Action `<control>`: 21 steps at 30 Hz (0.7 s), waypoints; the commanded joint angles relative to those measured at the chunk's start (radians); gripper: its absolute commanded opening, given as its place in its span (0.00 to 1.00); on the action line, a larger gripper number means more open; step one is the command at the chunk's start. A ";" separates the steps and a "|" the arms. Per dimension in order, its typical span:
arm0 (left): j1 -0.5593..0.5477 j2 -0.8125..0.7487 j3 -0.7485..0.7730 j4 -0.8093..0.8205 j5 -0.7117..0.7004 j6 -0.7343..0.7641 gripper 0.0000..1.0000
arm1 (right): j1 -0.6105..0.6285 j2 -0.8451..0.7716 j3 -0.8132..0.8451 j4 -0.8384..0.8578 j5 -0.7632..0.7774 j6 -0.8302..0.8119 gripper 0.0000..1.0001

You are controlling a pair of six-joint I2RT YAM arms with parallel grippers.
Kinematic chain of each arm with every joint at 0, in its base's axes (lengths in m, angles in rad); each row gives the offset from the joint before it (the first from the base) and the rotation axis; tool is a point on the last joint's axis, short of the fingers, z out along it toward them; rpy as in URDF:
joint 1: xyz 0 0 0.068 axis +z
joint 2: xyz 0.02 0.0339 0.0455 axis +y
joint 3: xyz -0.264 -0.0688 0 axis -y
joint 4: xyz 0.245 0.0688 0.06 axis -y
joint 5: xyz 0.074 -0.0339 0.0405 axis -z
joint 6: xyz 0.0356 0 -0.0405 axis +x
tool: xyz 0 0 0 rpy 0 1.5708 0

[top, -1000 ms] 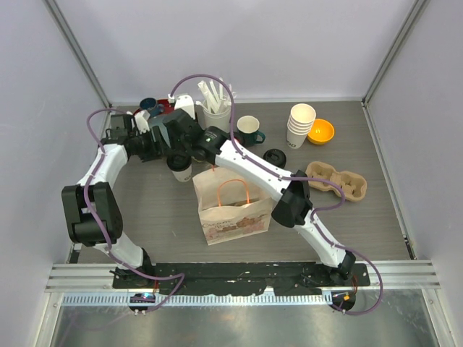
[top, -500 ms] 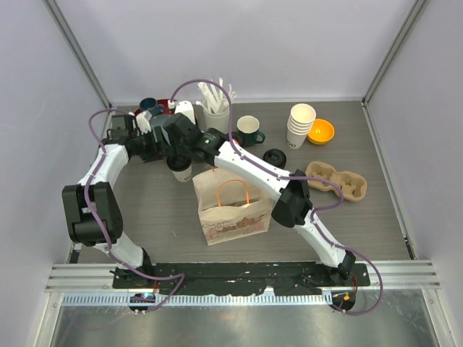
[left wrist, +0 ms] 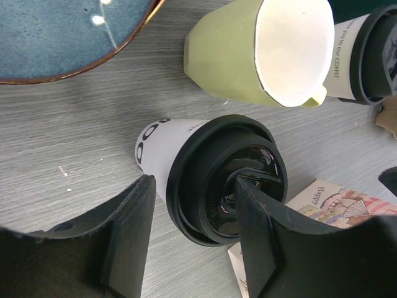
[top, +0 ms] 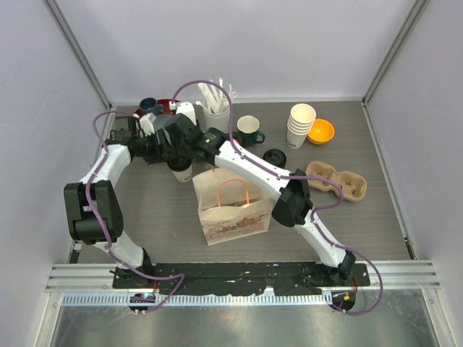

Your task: Pack the takeout coffee

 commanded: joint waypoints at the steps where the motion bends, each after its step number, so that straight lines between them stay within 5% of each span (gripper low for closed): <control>1: -0.002 0.015 -0.017 -0.004 -0.002 0.020 0.54 | 0.000 -0.035 0.001 0.009 -0.001 0.018 0.54; 17: 0.001 -0.098 -0.080 -0.039 0.033 -0.018 0.13 | 0.000 -0.035 -0.022 -0.005 -0.050 0.040 0.53; 21: 0.010 -0.118 -0.046 -0.069 0.075 0.013 0.00 | 0.001 -0.084 -0.065 0.059 -0.205 -0.081 0.54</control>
